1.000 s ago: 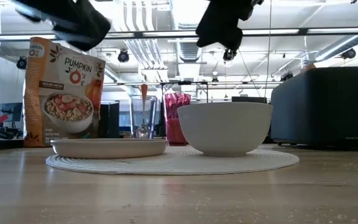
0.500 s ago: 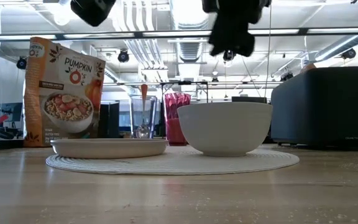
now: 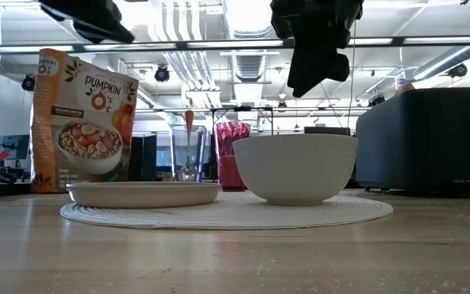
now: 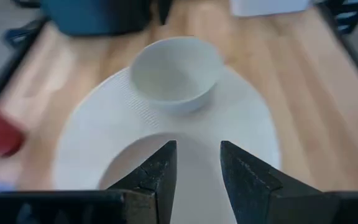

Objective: Arrange a breakfast setting
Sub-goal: Put the red cup on the white table mat to the top right of the gray plate

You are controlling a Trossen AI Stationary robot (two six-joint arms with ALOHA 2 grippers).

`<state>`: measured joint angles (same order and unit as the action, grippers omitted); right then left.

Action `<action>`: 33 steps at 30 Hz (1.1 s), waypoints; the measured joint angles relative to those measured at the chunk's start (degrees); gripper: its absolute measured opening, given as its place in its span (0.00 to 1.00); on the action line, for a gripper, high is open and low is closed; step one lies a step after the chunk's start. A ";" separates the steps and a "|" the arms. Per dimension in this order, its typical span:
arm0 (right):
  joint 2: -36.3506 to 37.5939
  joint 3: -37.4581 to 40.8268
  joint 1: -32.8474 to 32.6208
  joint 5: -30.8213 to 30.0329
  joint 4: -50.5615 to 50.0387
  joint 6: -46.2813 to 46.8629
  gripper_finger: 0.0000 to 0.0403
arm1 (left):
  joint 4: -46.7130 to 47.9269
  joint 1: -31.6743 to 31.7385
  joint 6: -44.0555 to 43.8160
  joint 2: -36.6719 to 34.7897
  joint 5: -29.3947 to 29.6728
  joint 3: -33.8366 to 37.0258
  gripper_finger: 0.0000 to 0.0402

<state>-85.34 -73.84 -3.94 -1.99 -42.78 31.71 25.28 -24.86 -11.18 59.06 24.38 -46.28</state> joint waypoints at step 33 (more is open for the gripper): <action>0.04 0.00 0.94 1.95 -0.63 -13.65 0.30 | 23.04 24.49 29.11 8.94 -10.15 -17.99 0.27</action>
<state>-85.30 -73.84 -3.00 -0.03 -43.41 18.06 48.32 -0.37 17.93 68.00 14.23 -64.28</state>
